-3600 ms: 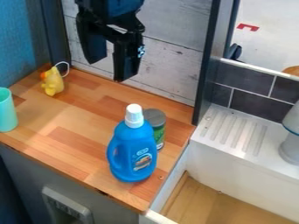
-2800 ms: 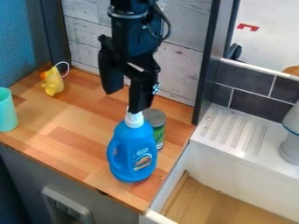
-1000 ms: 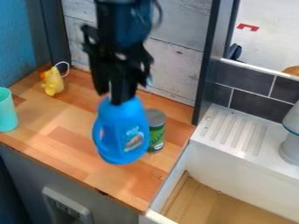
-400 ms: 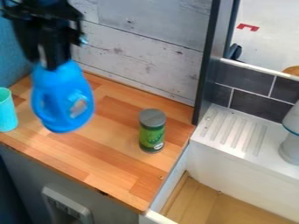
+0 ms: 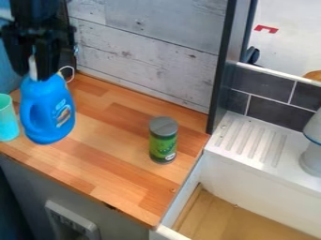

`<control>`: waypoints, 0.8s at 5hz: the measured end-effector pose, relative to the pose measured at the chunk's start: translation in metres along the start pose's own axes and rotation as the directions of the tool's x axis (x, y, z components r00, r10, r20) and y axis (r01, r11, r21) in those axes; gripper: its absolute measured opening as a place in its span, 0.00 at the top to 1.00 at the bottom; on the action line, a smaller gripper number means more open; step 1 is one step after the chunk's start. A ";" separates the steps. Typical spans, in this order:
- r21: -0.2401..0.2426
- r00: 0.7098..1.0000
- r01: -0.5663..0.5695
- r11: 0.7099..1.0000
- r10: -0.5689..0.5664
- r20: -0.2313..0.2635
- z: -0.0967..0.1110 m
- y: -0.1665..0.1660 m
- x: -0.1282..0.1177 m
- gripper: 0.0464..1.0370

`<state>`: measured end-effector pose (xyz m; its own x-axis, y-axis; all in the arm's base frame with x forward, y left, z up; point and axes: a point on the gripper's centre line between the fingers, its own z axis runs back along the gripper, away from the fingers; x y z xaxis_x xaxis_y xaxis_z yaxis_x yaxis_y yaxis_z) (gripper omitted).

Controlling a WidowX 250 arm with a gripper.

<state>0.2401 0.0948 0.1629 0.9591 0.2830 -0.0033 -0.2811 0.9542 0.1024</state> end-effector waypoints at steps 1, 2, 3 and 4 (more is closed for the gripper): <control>-0.049 0.997 -0.051 0.997 0.049 -0.053 -0.025 0.008 0.014 0.59; -0.084 0.996 -0.040 0.996 0.033 -0.086 -0.043 0.006 0.031 0.59; -0.094 0.997 -0.023 0.995 0.015 -0.079 -0.050 0.005 0.042 0.59; -0.087 0.996 -0.020 0.996 0.013 -0.084 -0.053 0.006 0.049 0.59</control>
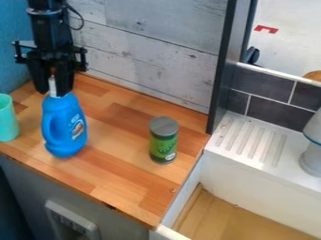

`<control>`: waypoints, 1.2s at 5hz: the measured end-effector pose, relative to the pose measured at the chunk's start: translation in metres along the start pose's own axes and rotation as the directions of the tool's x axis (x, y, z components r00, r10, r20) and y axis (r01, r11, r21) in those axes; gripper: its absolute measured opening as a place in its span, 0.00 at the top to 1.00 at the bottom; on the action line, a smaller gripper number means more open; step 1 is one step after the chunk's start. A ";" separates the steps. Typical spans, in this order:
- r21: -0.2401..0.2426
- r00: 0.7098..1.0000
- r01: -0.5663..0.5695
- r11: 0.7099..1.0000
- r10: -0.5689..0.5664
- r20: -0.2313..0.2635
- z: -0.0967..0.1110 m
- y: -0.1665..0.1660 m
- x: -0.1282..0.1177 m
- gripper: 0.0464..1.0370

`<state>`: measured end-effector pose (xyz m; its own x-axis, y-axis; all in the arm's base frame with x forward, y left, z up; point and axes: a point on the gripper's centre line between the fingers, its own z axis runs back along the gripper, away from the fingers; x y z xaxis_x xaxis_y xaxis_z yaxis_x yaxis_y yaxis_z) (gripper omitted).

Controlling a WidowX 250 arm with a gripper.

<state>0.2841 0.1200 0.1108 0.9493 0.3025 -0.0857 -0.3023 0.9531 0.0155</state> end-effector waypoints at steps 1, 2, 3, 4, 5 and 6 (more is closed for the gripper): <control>0.017 1.000 0.003 1.000 -0.003 -0.009 0.000 0.003 0.001 0.59; 0.040 1.000 -0.009 0.999 0.010 -0.025 0.000 0.007 -0.002 0.59; 0.044 0.999 -0.019 0.999 0.021 -0.041 0.000 0.008 -0.005 0.54; 0.041 0.999 -0.047 0.998 0.048 -0.020 0.007 0.017 -0.007 0.23; 0.046 0.998 -0.046 0.998 0.044 0.052 0.030 0.015 -0.011 0.03; 0.078 0.995 0.029 0.996 -0.036 0.089 0.048 0.001 -0.010 0.03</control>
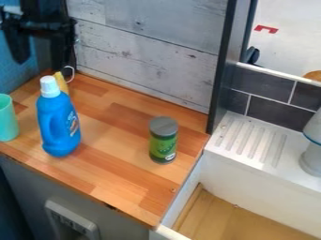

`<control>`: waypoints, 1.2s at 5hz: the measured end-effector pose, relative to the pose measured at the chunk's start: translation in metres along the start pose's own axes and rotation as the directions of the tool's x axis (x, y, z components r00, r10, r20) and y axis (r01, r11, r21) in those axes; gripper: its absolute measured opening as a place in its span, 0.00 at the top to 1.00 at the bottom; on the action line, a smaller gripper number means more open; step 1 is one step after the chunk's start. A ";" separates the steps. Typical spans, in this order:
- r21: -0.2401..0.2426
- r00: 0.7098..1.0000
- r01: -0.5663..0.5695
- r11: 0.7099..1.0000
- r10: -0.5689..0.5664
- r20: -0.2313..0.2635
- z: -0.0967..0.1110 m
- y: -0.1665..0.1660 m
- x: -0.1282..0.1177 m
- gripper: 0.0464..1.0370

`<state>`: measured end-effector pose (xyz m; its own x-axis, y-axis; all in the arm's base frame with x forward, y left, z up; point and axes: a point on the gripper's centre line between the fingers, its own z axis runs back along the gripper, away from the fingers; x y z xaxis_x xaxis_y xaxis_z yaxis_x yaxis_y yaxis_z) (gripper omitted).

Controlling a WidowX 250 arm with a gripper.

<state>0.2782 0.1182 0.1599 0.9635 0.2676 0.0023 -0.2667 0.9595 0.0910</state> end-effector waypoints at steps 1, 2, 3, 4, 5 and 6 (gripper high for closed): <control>0.006 0.995 0.087 0.996 -0.087 0.057 0.022 -0.020 -0.004 0.03; 0.024 0.970 0.206 0.978 -0.208 0.125 0.041 -0.062 -0.007 0.03; 0.032 0.929 0.356 0.934 -0.357 0.101 0.031 -0.115 -0.011 0.03; -0.005 0.886 0.462 0.887 -0.461 0.055 0.000 -0.165 -0.012 0.03; -0.085 0.863 0.504 0.859 -0.506 0.007 -0.025 -0.198 -0.015 0.03; -0.084 0.866 0.497 0.864 -0.500 -0.018 -0.033 -0.201 -0.017 0.03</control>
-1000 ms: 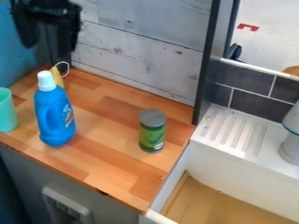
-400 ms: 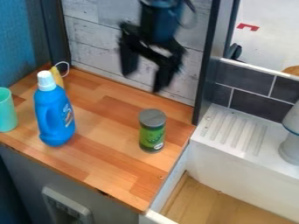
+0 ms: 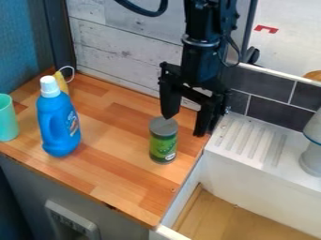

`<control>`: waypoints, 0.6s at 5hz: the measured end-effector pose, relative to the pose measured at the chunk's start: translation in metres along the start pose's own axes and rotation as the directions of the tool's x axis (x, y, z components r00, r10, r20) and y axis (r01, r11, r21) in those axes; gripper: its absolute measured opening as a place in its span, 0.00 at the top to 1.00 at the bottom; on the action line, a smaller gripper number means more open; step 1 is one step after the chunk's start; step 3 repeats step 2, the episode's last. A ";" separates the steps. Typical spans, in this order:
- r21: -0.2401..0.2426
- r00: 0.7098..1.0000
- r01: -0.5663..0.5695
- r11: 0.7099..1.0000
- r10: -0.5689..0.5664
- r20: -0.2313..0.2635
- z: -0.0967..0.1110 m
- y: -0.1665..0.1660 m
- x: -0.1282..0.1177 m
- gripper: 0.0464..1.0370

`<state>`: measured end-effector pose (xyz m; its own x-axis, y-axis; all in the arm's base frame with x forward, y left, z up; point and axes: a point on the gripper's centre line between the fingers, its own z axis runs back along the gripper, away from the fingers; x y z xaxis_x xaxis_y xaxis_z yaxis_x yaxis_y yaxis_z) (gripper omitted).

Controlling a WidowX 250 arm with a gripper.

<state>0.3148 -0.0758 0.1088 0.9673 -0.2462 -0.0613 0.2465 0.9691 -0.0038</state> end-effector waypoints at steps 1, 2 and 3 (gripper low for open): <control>0.000 1.000 -0.005 1.000 0.005 0.000 0.000 0.000 0.000 0.03; 0.000 1.000 -0.005 1.000 0.005 0.000 0.000 0.000 0.000 0.03; 0.000 1.000 -0.005 1.000 0.005 0.000 0.000 0.000 0.000 0.03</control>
